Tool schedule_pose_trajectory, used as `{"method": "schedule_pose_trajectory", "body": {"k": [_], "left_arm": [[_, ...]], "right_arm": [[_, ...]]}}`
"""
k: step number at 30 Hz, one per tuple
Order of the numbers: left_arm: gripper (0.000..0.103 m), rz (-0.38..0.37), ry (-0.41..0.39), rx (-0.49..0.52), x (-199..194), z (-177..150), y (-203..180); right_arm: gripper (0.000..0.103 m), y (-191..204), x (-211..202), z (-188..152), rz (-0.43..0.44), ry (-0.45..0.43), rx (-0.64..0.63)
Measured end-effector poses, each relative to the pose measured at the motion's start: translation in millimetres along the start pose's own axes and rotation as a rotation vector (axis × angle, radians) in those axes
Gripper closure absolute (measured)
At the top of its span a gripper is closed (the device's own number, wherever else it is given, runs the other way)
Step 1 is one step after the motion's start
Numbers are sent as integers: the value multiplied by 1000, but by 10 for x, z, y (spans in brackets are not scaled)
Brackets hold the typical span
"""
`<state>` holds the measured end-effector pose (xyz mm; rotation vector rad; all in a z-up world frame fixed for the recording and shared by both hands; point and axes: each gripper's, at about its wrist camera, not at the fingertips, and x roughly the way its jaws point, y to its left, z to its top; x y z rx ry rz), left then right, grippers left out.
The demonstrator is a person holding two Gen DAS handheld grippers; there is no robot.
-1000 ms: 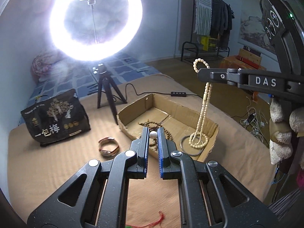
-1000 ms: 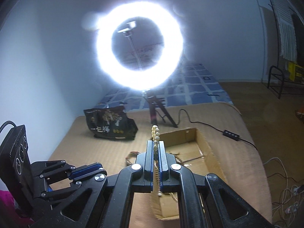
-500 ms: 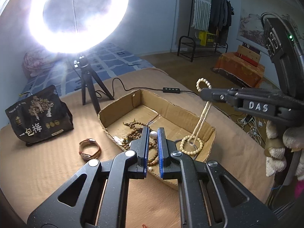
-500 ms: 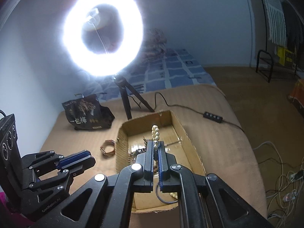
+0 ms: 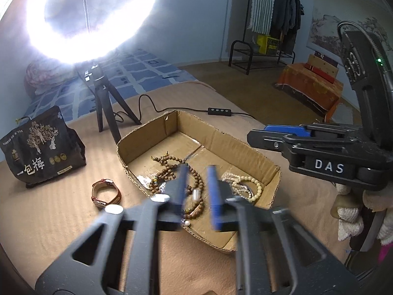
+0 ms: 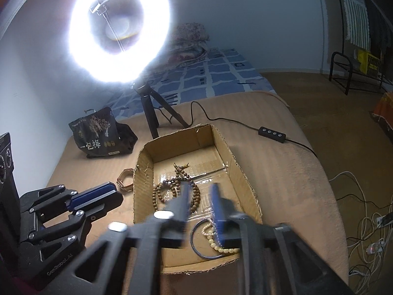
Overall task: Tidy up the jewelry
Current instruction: 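Open both tools to drop the pearl necklace and earring into the box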
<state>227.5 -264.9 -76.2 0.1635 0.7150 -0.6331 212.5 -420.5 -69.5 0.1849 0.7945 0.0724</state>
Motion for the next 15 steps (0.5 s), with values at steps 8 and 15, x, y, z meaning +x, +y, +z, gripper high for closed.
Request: {"method": "schedule_pose_trajectory", "body": {"k": [8,15], "left_arm": [[49,25,-20,-7,-57,-44,63],[32,51,-47,-7,-166,-81,140]], "right_arm": [[35,-23,-45,3,-62,-19,19],[13,-48,-93,19,-94,-38,45]]}}
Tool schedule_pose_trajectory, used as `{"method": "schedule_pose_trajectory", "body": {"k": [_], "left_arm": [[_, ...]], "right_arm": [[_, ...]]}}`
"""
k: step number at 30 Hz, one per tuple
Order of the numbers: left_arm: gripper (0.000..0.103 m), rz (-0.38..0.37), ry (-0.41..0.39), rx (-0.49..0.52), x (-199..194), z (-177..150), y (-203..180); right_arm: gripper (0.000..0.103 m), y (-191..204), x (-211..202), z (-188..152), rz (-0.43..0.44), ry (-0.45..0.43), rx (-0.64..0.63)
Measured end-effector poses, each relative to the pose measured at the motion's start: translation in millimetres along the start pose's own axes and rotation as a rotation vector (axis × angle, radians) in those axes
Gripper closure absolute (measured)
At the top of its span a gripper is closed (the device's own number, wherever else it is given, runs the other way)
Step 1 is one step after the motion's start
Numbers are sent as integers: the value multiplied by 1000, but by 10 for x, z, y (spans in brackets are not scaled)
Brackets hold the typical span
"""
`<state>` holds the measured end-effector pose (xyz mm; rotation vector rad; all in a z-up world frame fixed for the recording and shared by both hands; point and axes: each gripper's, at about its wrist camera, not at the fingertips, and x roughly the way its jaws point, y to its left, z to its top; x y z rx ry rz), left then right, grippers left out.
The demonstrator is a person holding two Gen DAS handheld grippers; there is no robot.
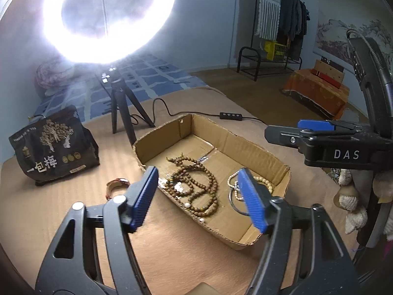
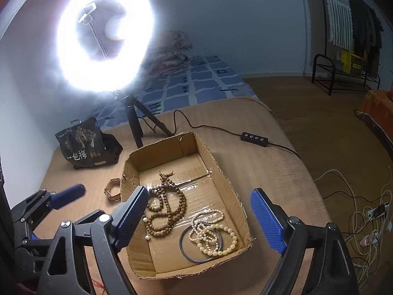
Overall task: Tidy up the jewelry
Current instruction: 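Open both tools to drop the pearl necklace and earring into the box, then move the left tool toward the wristwatch while the right tool heads to the jade pendant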
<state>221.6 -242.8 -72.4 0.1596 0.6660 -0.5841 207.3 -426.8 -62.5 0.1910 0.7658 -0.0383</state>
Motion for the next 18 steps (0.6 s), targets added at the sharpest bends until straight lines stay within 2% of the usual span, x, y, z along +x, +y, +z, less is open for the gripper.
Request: {"method": "schedule_pose_trajectory", "body": {"k": [4,6,10,18], "left_arm": [[32,17,-7,2,-66,-20,77],[31,26,-10,-3,-88,-29,134],[19,50,-25,-32,-177,-54,278],[17,110,-24,-53,-224,-132,615]], "right_arm": [[2,42,-14,-14,-29,-11,0],[2,73,-23,-21,-38,-16,0],[0,171,-25,-33,-44,-15,-14],[0,409,-18,-126,-35,-10,-43]]}}
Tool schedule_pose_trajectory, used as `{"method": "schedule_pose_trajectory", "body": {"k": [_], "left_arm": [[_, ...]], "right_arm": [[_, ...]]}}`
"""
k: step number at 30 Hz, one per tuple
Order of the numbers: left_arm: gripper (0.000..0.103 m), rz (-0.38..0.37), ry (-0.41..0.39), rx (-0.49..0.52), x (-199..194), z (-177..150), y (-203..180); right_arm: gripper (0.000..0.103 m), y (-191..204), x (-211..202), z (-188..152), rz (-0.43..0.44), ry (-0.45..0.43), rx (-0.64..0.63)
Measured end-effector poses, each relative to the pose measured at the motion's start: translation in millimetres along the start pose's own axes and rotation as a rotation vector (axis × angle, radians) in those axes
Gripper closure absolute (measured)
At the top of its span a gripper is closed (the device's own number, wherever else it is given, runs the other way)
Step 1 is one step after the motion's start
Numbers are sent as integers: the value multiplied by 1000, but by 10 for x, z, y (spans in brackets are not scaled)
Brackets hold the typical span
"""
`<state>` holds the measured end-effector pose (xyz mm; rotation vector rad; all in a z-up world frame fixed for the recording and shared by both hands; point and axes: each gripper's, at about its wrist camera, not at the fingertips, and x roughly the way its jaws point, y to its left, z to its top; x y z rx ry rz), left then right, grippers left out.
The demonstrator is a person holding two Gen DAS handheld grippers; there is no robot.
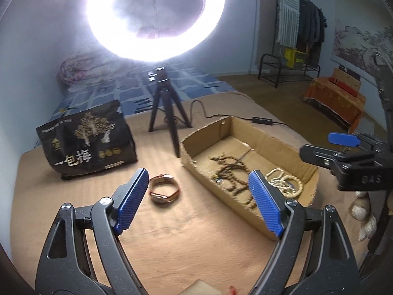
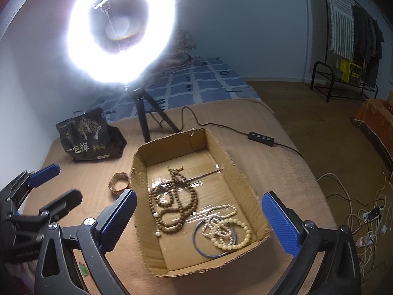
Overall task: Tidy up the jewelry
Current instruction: 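Move the left tool toward the wristwatch while the right tool heads to the jade pendant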
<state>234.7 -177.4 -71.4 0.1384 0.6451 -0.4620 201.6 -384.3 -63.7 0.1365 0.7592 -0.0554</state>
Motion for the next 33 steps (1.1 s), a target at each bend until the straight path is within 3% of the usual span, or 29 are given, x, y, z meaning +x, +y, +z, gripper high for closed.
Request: {"method": "schedule_pose_trajectory", "body": {"k": [13,33], "left_arm": [[17,29,21,-46,169,-182,472],[17,44,34,-75,373,-342,821]], "right_arm": [[0,524,-14,-308,64,33,-72],[0,1275,17,-966,187,108,-221]]}}
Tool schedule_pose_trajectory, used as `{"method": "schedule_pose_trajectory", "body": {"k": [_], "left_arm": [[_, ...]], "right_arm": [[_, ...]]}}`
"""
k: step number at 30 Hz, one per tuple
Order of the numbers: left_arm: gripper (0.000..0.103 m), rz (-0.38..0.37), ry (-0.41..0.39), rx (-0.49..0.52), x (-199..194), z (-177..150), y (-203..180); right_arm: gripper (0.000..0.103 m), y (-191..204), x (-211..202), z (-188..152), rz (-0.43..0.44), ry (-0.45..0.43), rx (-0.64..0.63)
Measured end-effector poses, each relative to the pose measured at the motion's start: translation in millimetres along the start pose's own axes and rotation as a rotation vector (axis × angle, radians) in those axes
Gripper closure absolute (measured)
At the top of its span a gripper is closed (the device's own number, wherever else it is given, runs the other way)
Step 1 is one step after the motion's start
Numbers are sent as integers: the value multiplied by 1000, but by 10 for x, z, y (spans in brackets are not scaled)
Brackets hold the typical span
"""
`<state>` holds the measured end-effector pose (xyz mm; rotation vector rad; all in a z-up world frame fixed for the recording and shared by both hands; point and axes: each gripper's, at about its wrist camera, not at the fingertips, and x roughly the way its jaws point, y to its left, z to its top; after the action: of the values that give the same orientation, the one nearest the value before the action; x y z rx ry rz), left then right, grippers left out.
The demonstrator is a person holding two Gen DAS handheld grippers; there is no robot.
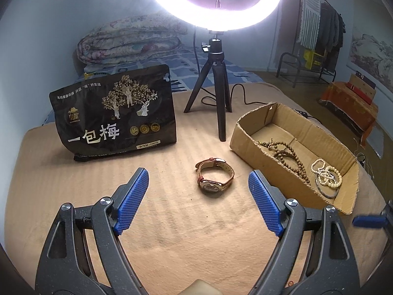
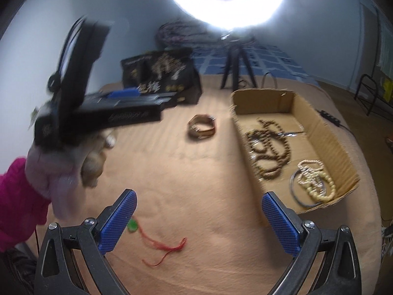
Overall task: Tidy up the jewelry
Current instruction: 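Move the left tool toward the wristwatch while the right tool heads to the jade pendant, then lower the left tool around the wristwatch while the right tool lowers over the jade pendant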
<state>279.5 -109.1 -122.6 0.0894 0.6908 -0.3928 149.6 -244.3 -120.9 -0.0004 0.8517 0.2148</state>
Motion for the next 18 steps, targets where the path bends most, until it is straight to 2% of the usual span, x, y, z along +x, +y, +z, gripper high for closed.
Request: {"method": "schedule_pose_trajectory", "body": {"k": [5,18], "left_arm": [[17,2,5,1,68,-25,39],[17,1,16,10,174,-62,100]], "right_arm": [[1,180,140,-146,33,31,-56],[3,348,311,-329,73,89,-103]]}}
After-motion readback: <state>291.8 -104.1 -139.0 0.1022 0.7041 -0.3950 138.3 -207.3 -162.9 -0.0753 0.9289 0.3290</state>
